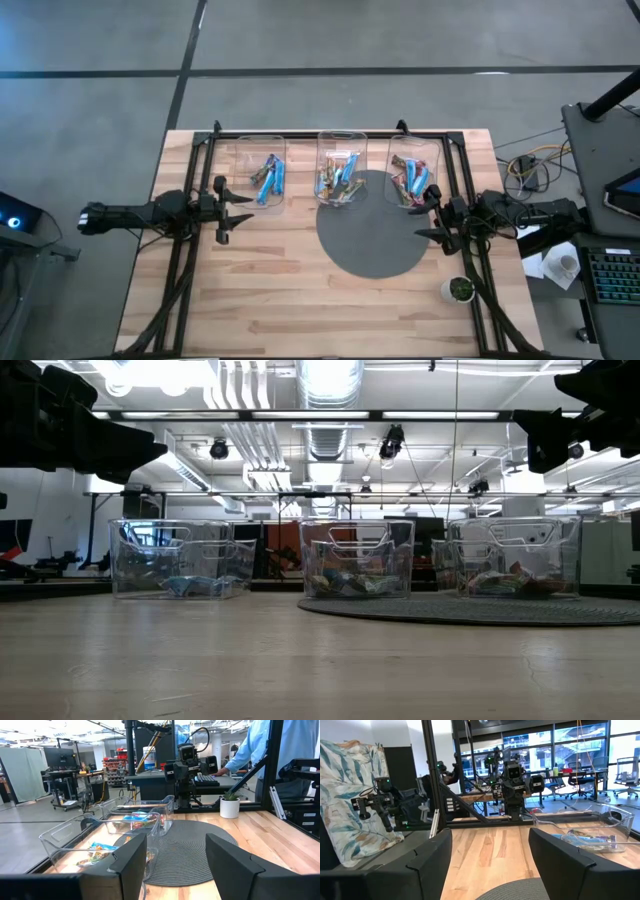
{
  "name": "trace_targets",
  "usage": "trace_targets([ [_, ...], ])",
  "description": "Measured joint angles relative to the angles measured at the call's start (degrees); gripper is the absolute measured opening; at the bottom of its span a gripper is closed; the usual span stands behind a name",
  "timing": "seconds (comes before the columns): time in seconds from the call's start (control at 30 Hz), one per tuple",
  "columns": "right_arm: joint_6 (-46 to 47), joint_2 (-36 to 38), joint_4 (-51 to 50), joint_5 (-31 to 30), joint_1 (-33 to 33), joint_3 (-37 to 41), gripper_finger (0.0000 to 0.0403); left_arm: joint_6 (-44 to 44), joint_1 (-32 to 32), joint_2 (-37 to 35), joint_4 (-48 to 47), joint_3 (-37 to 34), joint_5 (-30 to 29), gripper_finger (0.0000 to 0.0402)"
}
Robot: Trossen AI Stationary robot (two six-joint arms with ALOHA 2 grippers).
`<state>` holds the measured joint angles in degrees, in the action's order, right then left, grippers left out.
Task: Pick and place Granola Bars by type
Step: Return to Home Position
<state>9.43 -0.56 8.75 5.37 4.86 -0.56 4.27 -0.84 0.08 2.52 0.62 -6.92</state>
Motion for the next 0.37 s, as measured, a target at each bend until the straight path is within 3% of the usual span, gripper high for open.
trace_targets([
  [0.37,0.0,0.0,0.0,0.0,0.0,0.0,0.0250,0.0,0.0,0.0,0.0,0.0,0.0,0.0186],
])
